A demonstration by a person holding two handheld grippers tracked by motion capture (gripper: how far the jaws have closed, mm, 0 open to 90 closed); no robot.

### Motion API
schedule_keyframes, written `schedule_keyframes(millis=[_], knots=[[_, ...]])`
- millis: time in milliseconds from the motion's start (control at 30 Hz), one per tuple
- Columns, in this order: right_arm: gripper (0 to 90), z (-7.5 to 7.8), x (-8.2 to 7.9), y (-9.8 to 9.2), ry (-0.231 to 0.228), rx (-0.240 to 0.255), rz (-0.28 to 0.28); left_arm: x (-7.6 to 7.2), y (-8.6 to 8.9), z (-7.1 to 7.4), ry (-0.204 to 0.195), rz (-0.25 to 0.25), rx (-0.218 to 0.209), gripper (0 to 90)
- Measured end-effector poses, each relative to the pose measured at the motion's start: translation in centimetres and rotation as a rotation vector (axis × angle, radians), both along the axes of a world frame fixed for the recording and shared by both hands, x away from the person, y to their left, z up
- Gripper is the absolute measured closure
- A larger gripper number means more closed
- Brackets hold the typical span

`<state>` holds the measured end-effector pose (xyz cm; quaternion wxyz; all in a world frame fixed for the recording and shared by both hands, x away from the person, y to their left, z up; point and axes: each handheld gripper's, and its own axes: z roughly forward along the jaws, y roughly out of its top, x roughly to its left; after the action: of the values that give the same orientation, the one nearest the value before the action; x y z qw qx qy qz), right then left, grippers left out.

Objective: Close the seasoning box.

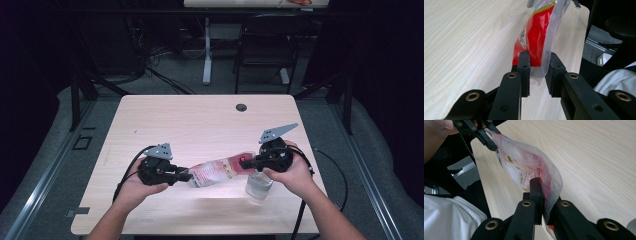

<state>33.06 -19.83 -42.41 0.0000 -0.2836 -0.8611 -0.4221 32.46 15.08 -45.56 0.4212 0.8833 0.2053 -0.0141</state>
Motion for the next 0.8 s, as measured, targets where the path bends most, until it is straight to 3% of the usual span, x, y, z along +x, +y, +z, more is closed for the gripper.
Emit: schedule_keyframes(millis=[467,800], knots=[[89.1,-0.4,-0.3,-0.6,-0.020,0.037,-0.025,0.2,-0.2,0.8,-0.011,0.000,-0.001,76.4],[89.0,-0.9,-0.5,-1.2,-0.025,0.092,-0.052,0.3,-0.4,1.6,-0.018,-0.008,0.006,76.5]])
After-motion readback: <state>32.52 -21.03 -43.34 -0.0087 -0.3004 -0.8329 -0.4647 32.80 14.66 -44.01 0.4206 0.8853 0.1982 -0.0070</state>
